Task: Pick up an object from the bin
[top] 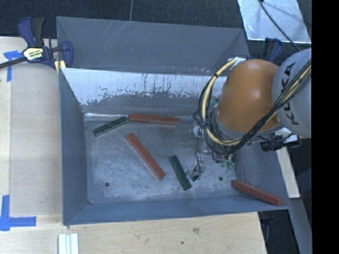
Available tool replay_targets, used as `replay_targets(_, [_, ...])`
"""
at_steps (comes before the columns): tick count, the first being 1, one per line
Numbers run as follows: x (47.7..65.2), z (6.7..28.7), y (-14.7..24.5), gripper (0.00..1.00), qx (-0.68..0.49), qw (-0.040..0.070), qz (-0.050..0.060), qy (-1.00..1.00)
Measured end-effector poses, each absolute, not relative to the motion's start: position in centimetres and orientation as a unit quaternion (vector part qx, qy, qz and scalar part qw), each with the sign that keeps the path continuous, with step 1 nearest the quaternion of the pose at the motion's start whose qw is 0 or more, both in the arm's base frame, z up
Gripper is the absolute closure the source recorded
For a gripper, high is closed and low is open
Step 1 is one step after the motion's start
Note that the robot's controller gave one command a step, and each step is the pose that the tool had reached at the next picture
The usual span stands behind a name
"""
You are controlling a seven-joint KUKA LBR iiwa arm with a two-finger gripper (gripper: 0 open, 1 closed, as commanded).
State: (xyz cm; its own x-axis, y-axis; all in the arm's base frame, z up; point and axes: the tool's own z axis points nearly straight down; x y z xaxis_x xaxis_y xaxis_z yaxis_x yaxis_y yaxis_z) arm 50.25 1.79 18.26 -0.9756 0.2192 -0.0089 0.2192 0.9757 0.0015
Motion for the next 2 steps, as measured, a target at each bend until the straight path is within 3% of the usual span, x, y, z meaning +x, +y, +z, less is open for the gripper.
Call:
replay_targets(1, [51.6,6.6,3.5,0.00,0.100,-0.002,0.000,0.995])
replay_targets(2, [50.8,8.6,-6.1,0.00,0.121,0.002,-0.002,0.993])
